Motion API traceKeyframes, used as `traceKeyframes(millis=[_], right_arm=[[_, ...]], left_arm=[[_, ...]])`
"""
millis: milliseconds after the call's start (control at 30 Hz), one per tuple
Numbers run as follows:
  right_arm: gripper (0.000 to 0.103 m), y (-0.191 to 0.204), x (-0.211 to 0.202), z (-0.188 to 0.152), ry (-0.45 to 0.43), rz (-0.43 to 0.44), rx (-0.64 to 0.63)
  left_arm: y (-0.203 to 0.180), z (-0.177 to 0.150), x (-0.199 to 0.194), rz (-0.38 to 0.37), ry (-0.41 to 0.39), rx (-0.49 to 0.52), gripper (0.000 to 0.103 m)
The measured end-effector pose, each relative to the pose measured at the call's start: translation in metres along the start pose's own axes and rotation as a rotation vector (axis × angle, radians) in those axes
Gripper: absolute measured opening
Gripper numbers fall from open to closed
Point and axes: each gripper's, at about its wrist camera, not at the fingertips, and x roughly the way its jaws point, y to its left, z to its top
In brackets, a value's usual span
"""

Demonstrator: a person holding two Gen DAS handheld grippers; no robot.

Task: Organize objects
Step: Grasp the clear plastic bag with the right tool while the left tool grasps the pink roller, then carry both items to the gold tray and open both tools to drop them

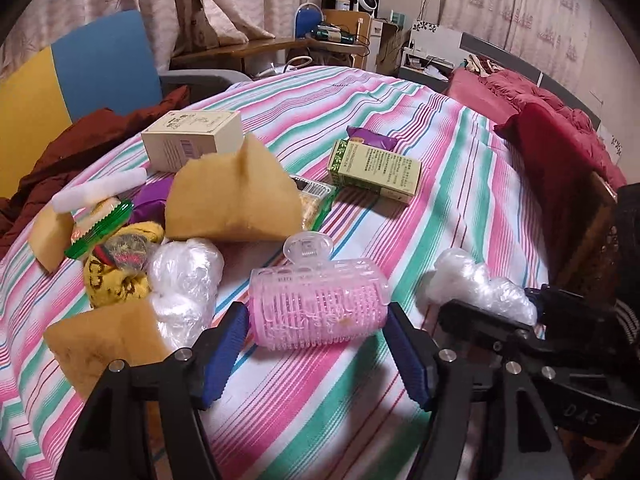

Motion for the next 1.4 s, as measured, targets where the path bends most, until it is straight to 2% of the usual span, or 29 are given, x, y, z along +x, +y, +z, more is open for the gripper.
traceKeyframes(millis=[67, 200, 433, 600, 867, 1100, 1400], right_arm=[[0.039, 0.0, 0.0, -0.001, -0.003, -0.004, -0.003], [0.039, 0.002, 0.0, -0.001, -0.006, -0.015, -0.02], [0.039, -0.001, -0.001, -0.001, -0.008, -0.005, 0.0], [0.038, 0.002, -0.004, -0.001, 0.009, 0.021, 0.018], [0.038, 0.024, -0.01, -0.013, 0.068, 0.072, -0.028], [0.038, 0.051, -0.011, -0.022, 0.106, 0.116, -0.074], [0.038, 0.116, -0.015, -0.039, 0.168, 0.218, -0.205]], left_arm=[[-0.002, 0.0, 0.004, 0.012, 0.012, -0.004, 0.064], [-0.008, -0.007, 0.005, 0.058, 0.005, 0.025, 0.064], [0.002, -0.037, -0.022, -0.037, -0.06, -0.057, 0.064], [-0.002, -0.061, -0.038, -0.035, -0.096, -0.047, 0.064], [-0.004, -0.098, -0.067, -0.015, -0.139, -0.036, 0.064], [0.018, -0.138, -0.106, 0.028, -0.167, -0.138, 0.064], [0.052, -0.188, -0.162, 0.077, -0.226, -0.273, 0.063]])
